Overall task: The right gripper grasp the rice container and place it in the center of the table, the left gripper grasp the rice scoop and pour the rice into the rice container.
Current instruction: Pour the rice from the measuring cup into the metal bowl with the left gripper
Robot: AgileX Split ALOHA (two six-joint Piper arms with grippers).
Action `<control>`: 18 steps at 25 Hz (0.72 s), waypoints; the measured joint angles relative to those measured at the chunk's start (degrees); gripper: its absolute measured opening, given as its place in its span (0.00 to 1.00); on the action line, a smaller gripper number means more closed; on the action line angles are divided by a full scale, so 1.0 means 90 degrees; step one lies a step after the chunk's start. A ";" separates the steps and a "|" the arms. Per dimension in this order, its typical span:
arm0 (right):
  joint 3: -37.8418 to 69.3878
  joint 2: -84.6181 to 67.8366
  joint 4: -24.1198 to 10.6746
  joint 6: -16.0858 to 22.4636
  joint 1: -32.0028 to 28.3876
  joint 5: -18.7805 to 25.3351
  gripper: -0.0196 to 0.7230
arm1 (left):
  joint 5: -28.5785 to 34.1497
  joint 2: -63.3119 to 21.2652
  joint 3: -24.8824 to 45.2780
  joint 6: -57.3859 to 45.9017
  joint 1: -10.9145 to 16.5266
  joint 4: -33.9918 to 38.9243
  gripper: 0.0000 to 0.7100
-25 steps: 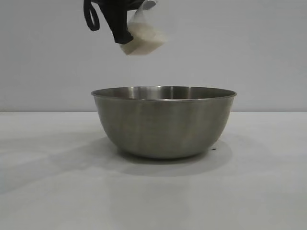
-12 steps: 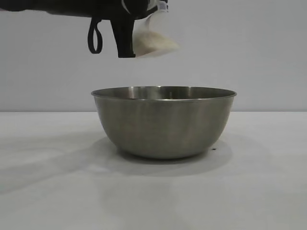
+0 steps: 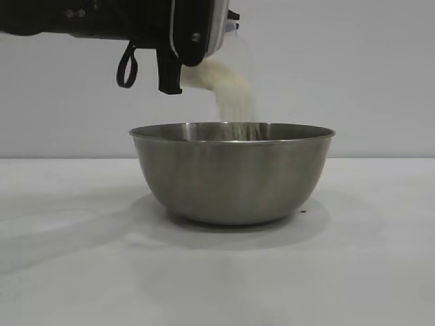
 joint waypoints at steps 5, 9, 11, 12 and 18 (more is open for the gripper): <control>0.0000 0.0000 0.0000 0.0000 0.0000 0.0000 0.31 | -0.0014 0.0057 0.0000 0.0476 0.0000 0.0047 0.00; 0.0000 0.0000 0.0000 0.0000 0.0000 0.0000 0.31 | -0.0014 0.0089 0.0000 0.0767 0.0000 0.0181 0.00; 0.0000 0.0000 0.0000 0.0000 0.0000 0.0000 0.31 | -0.0014 0.0089 0.0000 0.0880 0.0000 0.0194 0.00; 0.0000 0.0000 0.0000 0.0000 0.0000 0.0000 0.31 | -0.0023 0.0089 0.0000 0.0953 0.0000 0.0209 0.00; 0.0000 0.0000 0.0000 0.0000 0.0000 0.0000 0.31 | -0.0023 0.0089 0.0000 0.1462 0.0000 0.0349 0.00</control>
